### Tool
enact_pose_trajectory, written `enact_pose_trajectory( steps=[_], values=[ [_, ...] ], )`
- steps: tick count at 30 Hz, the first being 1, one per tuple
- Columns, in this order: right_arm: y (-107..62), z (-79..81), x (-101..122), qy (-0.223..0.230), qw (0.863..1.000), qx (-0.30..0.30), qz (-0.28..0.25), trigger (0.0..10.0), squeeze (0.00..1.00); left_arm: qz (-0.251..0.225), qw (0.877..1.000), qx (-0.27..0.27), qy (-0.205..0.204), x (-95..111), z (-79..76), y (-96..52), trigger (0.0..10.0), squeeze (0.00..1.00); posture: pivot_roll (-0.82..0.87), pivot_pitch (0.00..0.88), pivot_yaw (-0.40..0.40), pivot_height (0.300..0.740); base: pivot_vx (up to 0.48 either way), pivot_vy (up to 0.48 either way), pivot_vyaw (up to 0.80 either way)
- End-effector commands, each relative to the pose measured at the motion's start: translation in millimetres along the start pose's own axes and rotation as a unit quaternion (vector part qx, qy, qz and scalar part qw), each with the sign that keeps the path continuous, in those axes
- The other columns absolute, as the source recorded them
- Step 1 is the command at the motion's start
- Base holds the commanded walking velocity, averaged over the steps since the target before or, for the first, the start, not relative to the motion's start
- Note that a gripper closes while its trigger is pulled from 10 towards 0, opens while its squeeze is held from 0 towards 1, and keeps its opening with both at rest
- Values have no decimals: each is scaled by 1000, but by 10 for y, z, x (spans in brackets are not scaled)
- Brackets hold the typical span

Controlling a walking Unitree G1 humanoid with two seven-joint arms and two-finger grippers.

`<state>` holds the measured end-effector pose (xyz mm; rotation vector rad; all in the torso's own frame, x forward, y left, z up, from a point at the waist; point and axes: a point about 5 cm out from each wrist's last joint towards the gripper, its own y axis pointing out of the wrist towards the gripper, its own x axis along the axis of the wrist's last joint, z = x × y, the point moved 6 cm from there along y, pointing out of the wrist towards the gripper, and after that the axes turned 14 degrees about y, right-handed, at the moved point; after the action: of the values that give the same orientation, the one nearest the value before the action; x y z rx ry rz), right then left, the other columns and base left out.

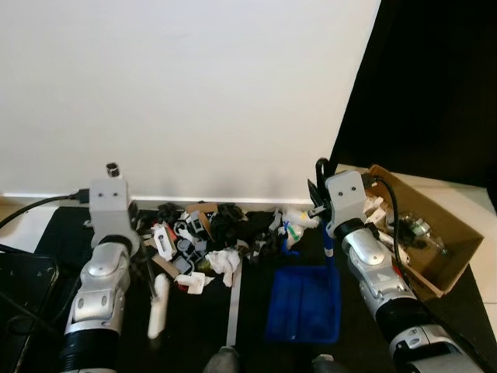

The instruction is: Sweep floor

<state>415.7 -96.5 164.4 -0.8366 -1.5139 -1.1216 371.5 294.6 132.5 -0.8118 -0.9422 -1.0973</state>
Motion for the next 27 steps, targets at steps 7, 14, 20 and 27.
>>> enact_pose_trajectory(
  steps=[7, 14, 20, 27],
  values=[
    [12, 102, 6, -44, 999, 22, -16, 10000, 0, -18, 1000, -18, -8, -37, 156, 172, 10000, 0, 125, 331, 32, 740, 0, 0, 0],
    [-15, 112, 19, -55, 998, 20, -29, 10000, 0, -33, 999, -24, -12, 110, 142, 333, 10000, 0, 97, 330, 32, 740, 0, 0, 0],
    [-40, 44, 41, -63, 997, 15, -36, 10000, 0, -50, 998, -11, 36, 186, 190, 390, 10000, 0, 58, 324, 45, 740, 0, 0, 0],
    [-53, -21, 99, -71, 996, 8, -48, 10000, 0, -67, 995, -19, 70, 262, 221, 420, 10000, 0, 23, 334, 35, 740, 0, 0, 0]
  ],
)
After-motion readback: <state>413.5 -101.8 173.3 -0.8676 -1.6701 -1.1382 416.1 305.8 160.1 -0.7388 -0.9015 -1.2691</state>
